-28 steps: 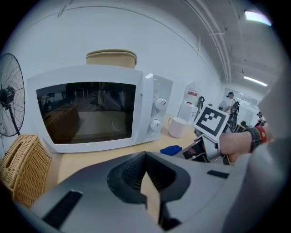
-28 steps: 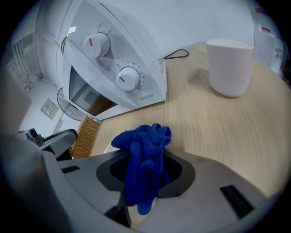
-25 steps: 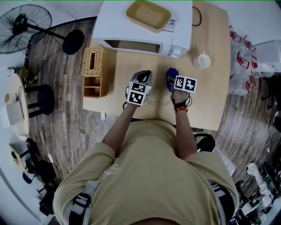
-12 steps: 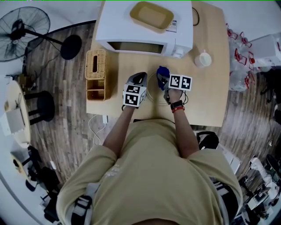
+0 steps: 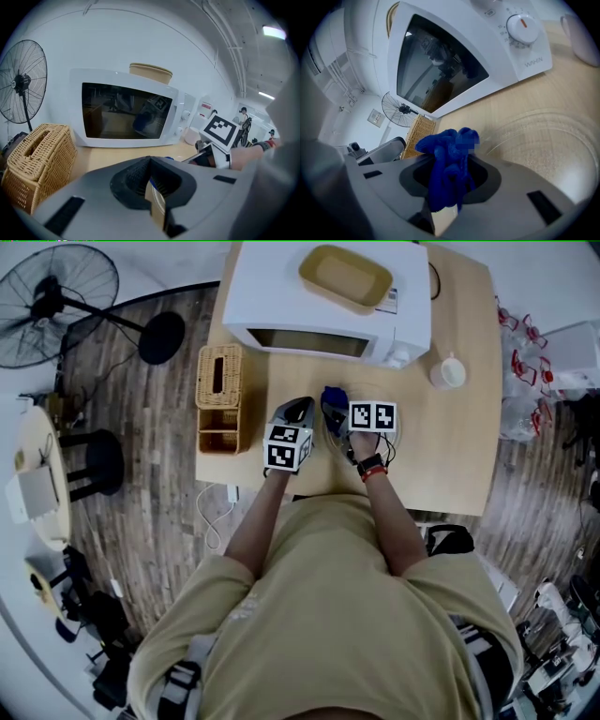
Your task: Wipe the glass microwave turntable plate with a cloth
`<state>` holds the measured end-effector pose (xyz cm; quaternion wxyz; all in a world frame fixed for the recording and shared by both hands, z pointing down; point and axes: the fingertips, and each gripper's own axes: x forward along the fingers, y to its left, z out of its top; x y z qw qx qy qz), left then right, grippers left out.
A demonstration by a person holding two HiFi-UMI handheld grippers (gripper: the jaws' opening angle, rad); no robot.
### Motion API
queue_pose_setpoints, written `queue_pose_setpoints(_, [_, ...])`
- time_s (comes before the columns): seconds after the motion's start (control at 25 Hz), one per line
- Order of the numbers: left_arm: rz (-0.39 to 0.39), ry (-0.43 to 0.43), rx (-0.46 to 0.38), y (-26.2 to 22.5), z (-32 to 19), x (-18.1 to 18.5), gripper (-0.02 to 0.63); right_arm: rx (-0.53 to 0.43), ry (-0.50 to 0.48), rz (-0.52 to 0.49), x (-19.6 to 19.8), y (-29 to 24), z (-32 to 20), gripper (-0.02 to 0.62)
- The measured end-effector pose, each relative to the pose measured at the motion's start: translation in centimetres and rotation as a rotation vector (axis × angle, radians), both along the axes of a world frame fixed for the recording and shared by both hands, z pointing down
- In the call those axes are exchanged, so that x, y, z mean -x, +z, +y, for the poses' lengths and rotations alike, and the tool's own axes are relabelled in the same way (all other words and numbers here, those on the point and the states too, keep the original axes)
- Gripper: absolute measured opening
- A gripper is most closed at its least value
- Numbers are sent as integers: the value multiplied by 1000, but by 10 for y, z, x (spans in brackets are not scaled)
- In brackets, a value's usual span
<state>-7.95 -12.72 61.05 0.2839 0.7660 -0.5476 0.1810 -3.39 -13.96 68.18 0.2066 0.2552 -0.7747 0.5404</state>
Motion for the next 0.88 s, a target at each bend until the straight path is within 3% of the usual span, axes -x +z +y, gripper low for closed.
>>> queue_pose_setpoints(0.36, [2, -21, 21, 8, 10, 14, 18, 15, -22, 42, 9, 20, 7, 137])
queue_pose_setpoints(0.88, [-1, 0, 35, 12, 10, 1, 18, 26, -1, 80, -3, 26, 3, 137])
